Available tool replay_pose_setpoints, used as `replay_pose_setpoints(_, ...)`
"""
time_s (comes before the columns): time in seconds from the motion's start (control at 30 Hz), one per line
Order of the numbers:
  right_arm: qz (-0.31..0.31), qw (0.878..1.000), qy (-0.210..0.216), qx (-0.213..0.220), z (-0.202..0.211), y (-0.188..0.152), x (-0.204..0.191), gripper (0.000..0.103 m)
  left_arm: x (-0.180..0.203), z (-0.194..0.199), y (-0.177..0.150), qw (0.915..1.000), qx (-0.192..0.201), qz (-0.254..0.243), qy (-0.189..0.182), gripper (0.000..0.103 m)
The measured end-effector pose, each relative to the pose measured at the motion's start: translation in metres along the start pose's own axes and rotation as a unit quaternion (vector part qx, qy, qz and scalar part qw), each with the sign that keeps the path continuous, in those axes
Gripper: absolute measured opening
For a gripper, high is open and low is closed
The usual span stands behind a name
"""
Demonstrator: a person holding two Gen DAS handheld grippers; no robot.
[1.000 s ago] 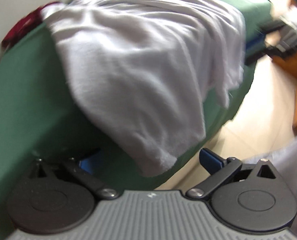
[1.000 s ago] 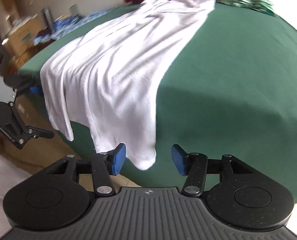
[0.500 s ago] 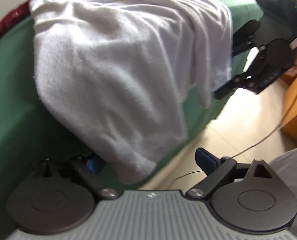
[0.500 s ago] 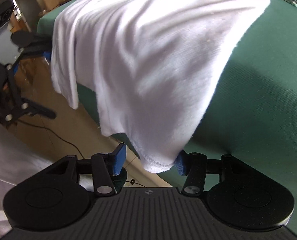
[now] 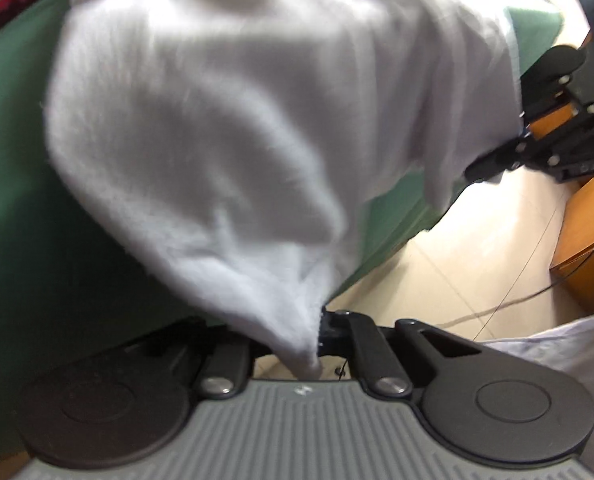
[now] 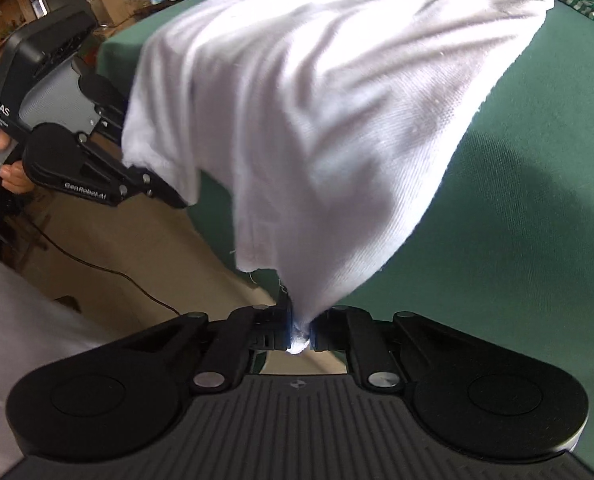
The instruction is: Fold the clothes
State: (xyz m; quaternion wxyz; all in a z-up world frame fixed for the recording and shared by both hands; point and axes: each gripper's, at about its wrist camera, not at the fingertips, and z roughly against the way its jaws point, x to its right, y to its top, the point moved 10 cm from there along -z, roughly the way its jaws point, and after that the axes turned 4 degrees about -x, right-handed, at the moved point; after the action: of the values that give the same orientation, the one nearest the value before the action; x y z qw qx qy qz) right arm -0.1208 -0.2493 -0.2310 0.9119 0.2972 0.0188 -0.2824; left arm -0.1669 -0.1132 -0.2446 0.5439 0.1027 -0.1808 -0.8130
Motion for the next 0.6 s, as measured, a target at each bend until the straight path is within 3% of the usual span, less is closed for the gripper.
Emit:
replay_pose_setpoints(0.33, -0.056, 0.992, 0.104, 0.046, 0.073, 0.015, -0.03, 0.008, 0.022, 0.091, 0.018, 0.9978, 0.065, 0.002, -0.016, 0.003)
replay_pose_setpoints(0.6, -0.147, 0.966, 0.195, 0.086, 0.112, 0.054, 0.0, 0.008, -0.002, 0.141, 0.059, 0.9939, 0.1, 0.001, -0.046, 0.003)
